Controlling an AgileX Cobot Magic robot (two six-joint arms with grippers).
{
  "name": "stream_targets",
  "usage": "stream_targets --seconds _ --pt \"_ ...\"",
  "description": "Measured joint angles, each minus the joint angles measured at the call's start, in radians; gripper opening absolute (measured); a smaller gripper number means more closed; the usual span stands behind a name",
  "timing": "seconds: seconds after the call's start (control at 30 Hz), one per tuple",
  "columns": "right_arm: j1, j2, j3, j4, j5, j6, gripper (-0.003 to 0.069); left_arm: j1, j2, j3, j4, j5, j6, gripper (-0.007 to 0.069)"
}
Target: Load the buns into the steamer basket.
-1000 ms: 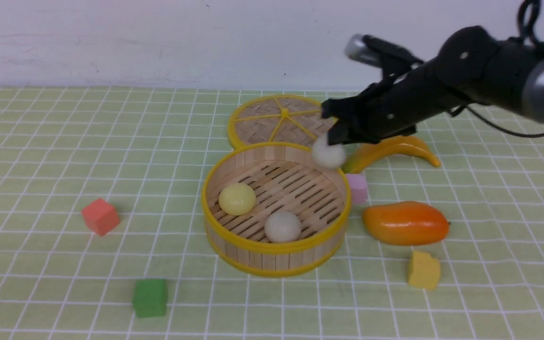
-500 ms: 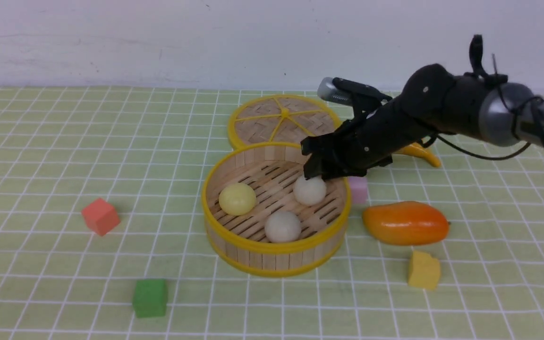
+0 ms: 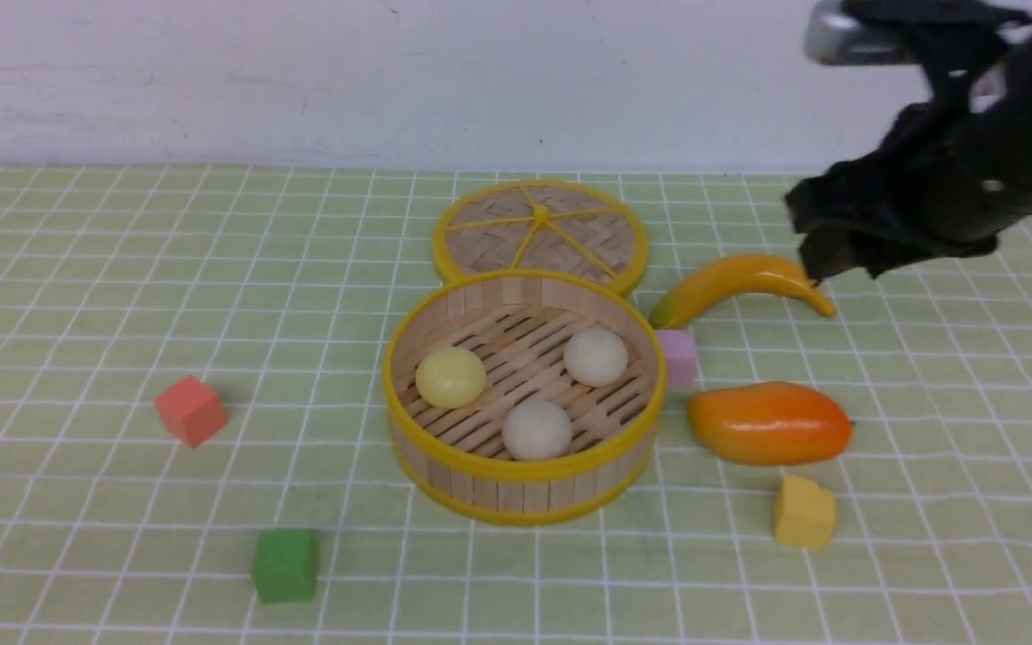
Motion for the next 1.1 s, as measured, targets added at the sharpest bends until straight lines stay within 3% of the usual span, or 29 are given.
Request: stream_targets --seconds 0.13,0.23,0.43,0.7,1.1 --pt "0.0 -0.377 0.394 -0.012 -0.327 0.001 0.0047 0.0 -0.006 0.002 -0.051 -0.001 -0.003 0.0004" --pt "0.0 -0.566 0.622 -0.023 -0.488 -0.01 -0.0015 0.0 -0.006 0.022 -0.124 -0.033 0.002 0.0004" --pt "-0.001 -0.93 1.01 -0.006 -0.632 -0.012 -0.002 0.0 -0.006 0.104 -0.294 -0.131 0.025 0.0008" --pt "-0.001 -1.394 1.185 -0.007 -0.696 -0.013 -0.002 0.0 -0.005 0.13 -0.344 -0.168 0.028 0.0017" --pt "-0.001 -1.459 1.222 0.038 -0.636 0.022 -0.001 0.0 -0.005 0.13 -0.342 -0.164 0.028 0.0029"
